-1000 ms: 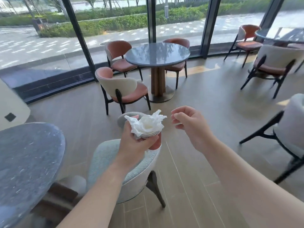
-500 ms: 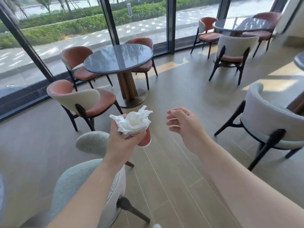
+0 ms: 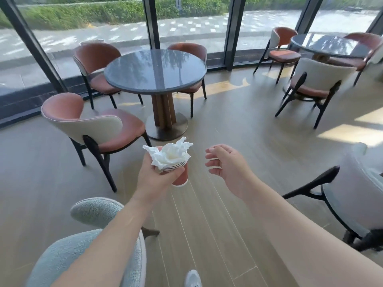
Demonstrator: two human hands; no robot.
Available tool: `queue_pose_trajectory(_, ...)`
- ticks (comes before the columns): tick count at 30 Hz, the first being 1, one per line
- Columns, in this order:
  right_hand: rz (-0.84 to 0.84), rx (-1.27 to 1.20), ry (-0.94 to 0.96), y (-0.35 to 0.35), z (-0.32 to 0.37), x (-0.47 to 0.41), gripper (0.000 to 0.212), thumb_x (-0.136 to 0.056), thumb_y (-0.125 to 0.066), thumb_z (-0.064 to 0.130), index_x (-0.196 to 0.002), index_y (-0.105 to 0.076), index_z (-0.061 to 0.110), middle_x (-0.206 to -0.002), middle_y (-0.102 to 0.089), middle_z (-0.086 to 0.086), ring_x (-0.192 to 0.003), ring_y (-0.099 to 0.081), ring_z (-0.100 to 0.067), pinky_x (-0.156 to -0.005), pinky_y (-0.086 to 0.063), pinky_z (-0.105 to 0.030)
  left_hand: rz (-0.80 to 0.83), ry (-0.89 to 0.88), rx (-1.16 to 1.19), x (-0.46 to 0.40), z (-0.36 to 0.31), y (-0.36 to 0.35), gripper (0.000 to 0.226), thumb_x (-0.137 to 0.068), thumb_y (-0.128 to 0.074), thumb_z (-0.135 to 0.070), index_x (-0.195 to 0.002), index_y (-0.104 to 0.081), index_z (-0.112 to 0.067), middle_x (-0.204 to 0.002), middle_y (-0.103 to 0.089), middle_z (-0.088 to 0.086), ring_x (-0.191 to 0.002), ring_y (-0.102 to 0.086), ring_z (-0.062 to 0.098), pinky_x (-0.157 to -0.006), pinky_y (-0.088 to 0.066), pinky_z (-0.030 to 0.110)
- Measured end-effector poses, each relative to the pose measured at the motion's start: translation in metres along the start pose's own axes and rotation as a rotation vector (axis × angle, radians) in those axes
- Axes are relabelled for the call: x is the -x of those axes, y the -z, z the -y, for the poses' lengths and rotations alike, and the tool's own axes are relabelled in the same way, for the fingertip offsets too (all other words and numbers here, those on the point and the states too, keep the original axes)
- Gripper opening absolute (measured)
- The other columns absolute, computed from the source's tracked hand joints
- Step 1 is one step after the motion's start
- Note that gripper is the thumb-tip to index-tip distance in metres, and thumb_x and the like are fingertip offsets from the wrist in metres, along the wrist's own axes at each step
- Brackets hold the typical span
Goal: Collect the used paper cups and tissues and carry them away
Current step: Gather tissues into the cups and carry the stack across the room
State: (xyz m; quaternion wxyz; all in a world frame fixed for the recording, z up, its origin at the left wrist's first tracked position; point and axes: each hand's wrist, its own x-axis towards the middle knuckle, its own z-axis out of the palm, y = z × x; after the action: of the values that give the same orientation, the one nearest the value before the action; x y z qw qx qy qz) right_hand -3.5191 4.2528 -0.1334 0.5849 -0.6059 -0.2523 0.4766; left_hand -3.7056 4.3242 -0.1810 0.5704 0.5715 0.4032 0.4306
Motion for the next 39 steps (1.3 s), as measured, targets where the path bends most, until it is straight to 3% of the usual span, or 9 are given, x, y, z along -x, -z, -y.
queue_pose_trajectory(3,0.031,-0.034,0.035,-0.014,0.024,-0.045,0.009,-0.090,-0.060,0.015,-0.084,-0.067,0.016,-0.076,-0.063,0.001,-0.063,-0.061,-0.013,-0.055,-0.049,-0.023,0.003,-0.025,-0.025,-0.049,0.001,0.006,0.064,-0.074,-0.085,0.011,-0.128,-0.053,-0.003,-0.111,-0.074,0.002,-0.095,-0.071,0.003,-0.077,-0.055,0.016)
queue_pose_trajectory(5,0.040,-0.082,0.039,-0.019,0.035,-0.066,0.011,-0.089,-0.059,0.015,-0.082,-0.067,0.016,-0.075,-0.064,0.000,-0.062,-0.062,-0.014,-0.056,-0.048,-0.023,-0.023,-0.037,-0.038,-0.070,-0.002,0.009,0.062,-0.073,-0.087,0.006,-0.121,-0.055,-0.014,-0.106,-0.074,-0.008,-0.096,-0.071,0.002,-0.080,-0.056,0.018)
queue_pose_trajectory(8,0.082,-0.065,0.031,-0.027,0.048,-0.095,0.010,-0.090,-0.059,0.013,-0.084,-0.066,0.014,-0.077,-0.062,-0.003,-0.064,-0.059,-0.015,-0.056,-0.048,-0.023,-0.049,-0.058,-0.024,-0.097,-0.011,0.015,0.064,-0.067,-0.087,-0.014,-0.123,-0.056,-0.020,-0.116,-0.074,-0.002,-0.107,-0.071,0.012,-0.089,-0.056,0.026)
queue_pose_trajectory(14,0.197,0.010,0.066,-0.054,0.066,-0.162,0.011,-0.091,-0.058,0.014,-0.088,-0.068,0.015,-0.079,-0.067,-0.001,-0.068,-0.060,-0.014,-0.063,-0.048,-0.027,-0.137,-0.065,0.003,-0.149,-0.013,0.025,0.076,-0.067,-0.089,-0.015,-0.133,-0.053,-0.014,-0.121,-0.073,-0.002,-0.112,-0.070,0.013,-0.091,-0.056,0.027)
queue_pose_trajectory(17,0.269,0.031,0.070,-0.066,0.066,-0.205,0.012,-0.089,-0.058,0.017,-0.090,-0.070,0.017,-0.079,-0.069,0.001,-0.068,-0.063,-0.011,-0.067,-0.050,-0.028,-0.211,-0.071,-0.027,-0.179,-0.012,0.030,0.082,-0.064,-0.091,-0.025,-0.136,-0.053,-0.017,-0.125,-0.072,-0.003,-0.116,-0.069,0.012,-0.094,-0.056,0.026)
queue_pose_trajectory(23,0.422,-0.003,0.010,-0.090,0.083,-0.294,0.012,-0.081,-0.062,0.021,-0.088,-0.071,0.017,-0.078,-0.069,-0.002,-0.069,-0.061,-0.015,-0.063,-0.049,-0.026,-0.390,-0.087,-0.085,-0.245,-0.009,0.029,0.067,-0.069,-0.086,-0.013,-0.129,-0.057,-0.023,-0.116,-0.075,-0.012,-0.108,-0.071,0.006,-0.084,-0.055,0.018)
queue_pose_trajectory(27,0.508,0.036,0.002,-0.095,0.109,-0.350,0.012,-0.078,-0.060,0.022,-0.084,-0.071,0.021,-0.076,-0.069,0.000,-0.072,-0.063,-0.014,-0.070,-0.049,-0.031,-0.512,-0.099,-0.062,-0.286,-0.022,0.025,0.069,-0.071,-0.085,-0.015,-0.134,-0.059,-0.010,-0.123,-0.074,0.002,-0.113,-0.070,0.015,-0.089,-0.054,0.025)
queue_pose_trajectory(34,0.623,-0.043,-0.046,-0.138,0.130,-0.404,0.015,-0.092,-0.052,0.008,-0.089,-0.066,0.010,-0.074,-0.065,-0.006,-0.065,-0.059,-0.017,-0.061,-0.045,-0.028,-0.692,-0.125,-0.101,-0.310,-0.039,0.040,0.072,-0.066,-0.087,-0.025,-0.130,-0.059,-0.006,-0.122,-0.074,0.006,-0.111,-0.070,0.017,-0.087,-0.054,0.025)
queue_pose_trajectory(39,0.776,-0.050,-0.104,-0.196,0.121,-0.408,0.015,-0.092,-0.053,0.009,-0.085,-0.066,0.012,-0.076,-0.063,-0.006,-0.062,-0.059,-0.016,-0.057,-0.047,-0.024,-0.867,-0.088,-0.139,-0.294,-0.038,0.079,0.080,-0.062,-0.089,-0.029,-0.132,-0.056,-0.011,-0.127,-0.071,0.006,-0.120,-0.067,0.024,-0.102,-0.053,0.044)
